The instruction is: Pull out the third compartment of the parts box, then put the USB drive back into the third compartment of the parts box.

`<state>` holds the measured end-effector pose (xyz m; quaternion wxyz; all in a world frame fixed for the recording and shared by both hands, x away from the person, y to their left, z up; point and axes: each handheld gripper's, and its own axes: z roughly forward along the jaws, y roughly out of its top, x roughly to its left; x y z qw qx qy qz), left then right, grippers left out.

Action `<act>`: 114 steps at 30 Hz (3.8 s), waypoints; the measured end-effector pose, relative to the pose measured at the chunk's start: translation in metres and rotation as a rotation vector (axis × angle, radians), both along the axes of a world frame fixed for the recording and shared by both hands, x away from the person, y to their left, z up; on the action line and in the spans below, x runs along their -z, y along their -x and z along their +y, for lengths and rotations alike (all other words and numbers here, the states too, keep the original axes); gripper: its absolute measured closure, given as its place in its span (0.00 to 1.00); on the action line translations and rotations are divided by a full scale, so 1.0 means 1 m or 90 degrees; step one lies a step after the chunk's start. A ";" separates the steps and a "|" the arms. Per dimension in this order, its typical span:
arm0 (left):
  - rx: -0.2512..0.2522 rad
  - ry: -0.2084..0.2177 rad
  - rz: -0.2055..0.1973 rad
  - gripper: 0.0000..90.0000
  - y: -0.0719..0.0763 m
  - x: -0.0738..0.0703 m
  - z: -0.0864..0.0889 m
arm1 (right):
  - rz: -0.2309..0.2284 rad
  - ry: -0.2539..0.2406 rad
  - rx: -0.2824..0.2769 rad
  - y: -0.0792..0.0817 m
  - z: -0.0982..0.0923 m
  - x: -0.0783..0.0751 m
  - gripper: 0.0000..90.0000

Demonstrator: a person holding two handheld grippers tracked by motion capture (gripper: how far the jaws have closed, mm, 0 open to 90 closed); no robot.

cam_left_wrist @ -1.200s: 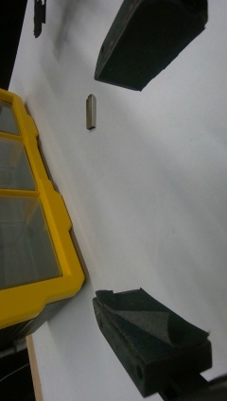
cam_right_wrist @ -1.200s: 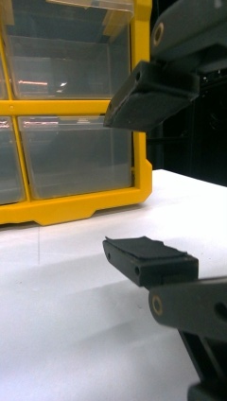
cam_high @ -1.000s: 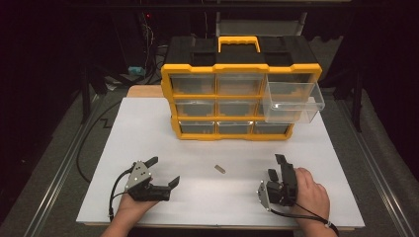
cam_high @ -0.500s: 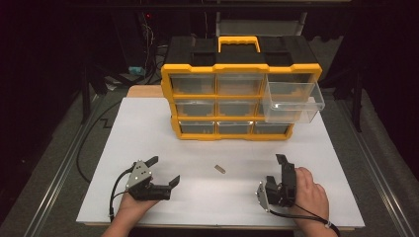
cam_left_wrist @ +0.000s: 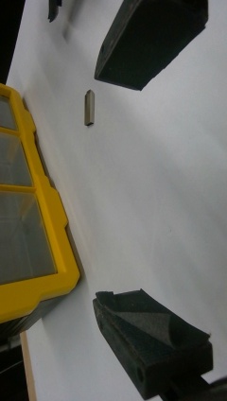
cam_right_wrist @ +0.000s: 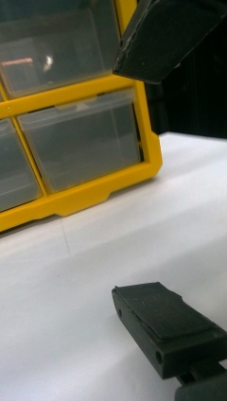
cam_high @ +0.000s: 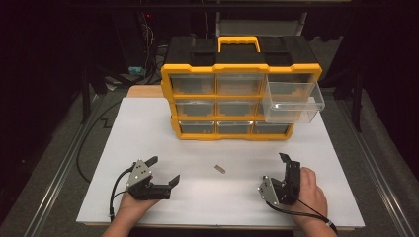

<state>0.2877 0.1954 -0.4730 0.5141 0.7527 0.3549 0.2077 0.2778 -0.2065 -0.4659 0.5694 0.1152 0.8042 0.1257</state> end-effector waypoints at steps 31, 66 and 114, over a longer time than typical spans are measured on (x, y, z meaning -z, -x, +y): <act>-0.003 0.004 0.007 0.00 -0.003 -0.001 0.002 | 0.182 -0.556 0.060 -0.003 -0.029 -0.007 0.06; -0.011 0.003 0.018 0.00 -0.006 0.000 0.003 | 0.231 -0.644 0.062 -0.009 -0.029 -0.013 0.00; 0.006 0.012 -0.008 0.00 -0.005 -0.003 0.001 | 0.464 -0.529 -0.040 -0.036 0.050 -0.002 0.06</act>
